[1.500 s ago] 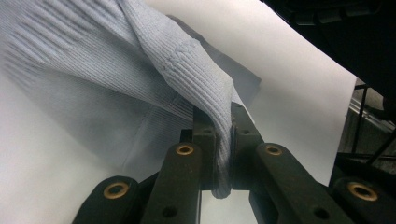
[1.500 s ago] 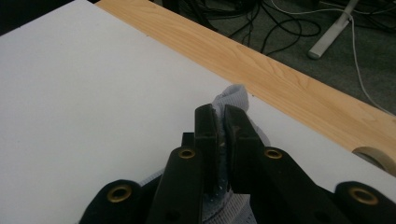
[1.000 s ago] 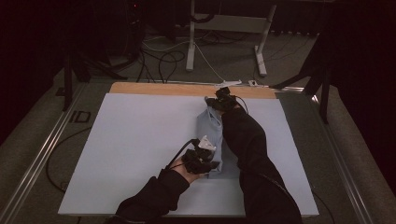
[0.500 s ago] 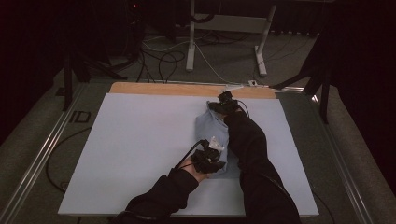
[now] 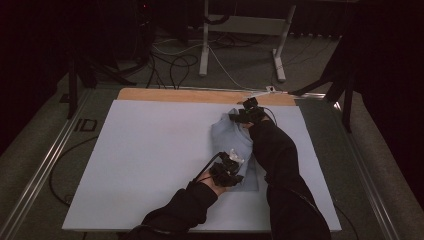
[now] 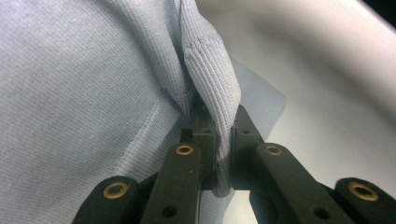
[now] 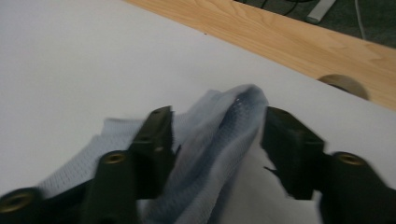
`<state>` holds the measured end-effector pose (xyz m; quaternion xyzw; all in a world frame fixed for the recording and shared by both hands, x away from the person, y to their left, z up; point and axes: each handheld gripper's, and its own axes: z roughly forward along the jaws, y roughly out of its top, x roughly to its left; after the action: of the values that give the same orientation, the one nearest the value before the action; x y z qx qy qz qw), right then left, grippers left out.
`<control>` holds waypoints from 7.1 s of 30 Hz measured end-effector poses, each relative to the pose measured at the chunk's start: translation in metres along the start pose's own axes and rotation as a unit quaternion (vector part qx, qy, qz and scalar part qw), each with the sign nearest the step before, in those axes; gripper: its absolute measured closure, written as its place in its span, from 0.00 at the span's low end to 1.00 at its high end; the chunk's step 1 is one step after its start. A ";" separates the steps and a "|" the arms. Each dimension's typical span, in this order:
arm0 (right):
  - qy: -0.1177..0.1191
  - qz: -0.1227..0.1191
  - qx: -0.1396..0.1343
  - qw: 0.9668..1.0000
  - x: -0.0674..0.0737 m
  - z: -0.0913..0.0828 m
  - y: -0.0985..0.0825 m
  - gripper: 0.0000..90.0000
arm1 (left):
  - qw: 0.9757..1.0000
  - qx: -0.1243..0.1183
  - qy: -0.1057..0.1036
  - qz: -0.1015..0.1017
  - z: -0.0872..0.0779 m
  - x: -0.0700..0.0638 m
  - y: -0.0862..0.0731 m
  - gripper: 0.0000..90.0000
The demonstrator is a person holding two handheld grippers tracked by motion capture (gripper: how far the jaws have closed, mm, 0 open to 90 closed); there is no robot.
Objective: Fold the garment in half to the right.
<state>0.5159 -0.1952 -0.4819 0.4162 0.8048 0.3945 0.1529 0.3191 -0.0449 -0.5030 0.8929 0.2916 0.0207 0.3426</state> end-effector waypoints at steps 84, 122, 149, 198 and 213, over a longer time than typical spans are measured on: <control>0.010 0.051 0.077 0.996 -0.004 0.011 -0.014 0.51 | 0.980 -0.198 -0.002 -0.010 -0.139 0.065 -0.147 0.01; -0.031 0.020 0.063 0.997 -0.002 0.023 -0.014 0.98 | 0.973 -0.223 0.054 -0.028 -0.153 0.080 -0.180 0.01; -0.018 0.014 0.077 0.997 0.009 0.004 -0.001 0.57 | 0.970 -0.237 0.049 -0.011 -0.162 0.078 -0.178 0.01; 0.124 -0.102 0.087 0.983 0.136 -0.075 -0.120 1.00 | 0.968 -0.237 0.075 -0.025 -0.170 0.082 -0.201 0.01; 0.138 -0.113 0.084 0.980 0.153 -0.078 -0.137 1.00 | 0.968 -0.238 0.073 -0.026 -0.170 0.081 -0.201 0.01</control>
<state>0.3029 -0.1614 -0.5237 0.2758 0.8903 0.3590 0.0487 0.2442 0.2203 -0.5120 0.7737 0.3259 0.1457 0.5233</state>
